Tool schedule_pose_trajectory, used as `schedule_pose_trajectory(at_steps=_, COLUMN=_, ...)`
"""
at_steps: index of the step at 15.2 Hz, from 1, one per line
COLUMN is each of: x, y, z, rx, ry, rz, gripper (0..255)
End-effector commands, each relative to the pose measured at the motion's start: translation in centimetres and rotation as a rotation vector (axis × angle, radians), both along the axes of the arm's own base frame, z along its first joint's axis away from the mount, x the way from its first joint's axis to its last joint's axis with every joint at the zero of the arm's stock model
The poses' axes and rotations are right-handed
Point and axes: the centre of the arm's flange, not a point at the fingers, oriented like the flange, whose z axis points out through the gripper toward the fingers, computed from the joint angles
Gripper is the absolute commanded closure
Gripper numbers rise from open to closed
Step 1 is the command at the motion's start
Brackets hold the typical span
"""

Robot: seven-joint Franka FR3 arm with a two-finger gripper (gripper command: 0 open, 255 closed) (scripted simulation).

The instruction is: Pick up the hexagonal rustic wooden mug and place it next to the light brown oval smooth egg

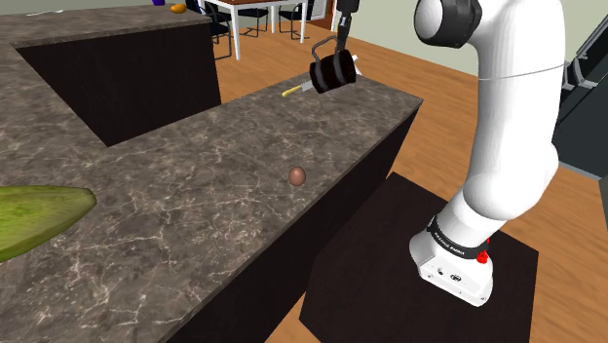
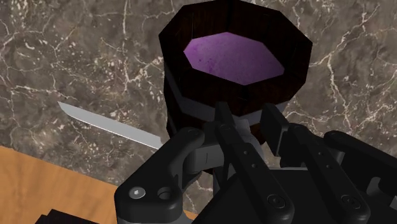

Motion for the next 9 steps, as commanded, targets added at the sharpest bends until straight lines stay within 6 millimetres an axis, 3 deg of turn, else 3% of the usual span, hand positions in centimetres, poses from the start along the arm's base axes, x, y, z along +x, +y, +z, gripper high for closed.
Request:
schedule_pose_trajectory(at_steps=1, x=-0.4, y=1.2, z=0.7, rx=-0.001, ry=-0.002, rz=0.000, gripper=255)
schedule_pose_trajectory(at_steps=9, x=-3.2, y=11.3, z=2.0, rx=-0.001, ry=-0.002, rz=0.000, gripper=255)
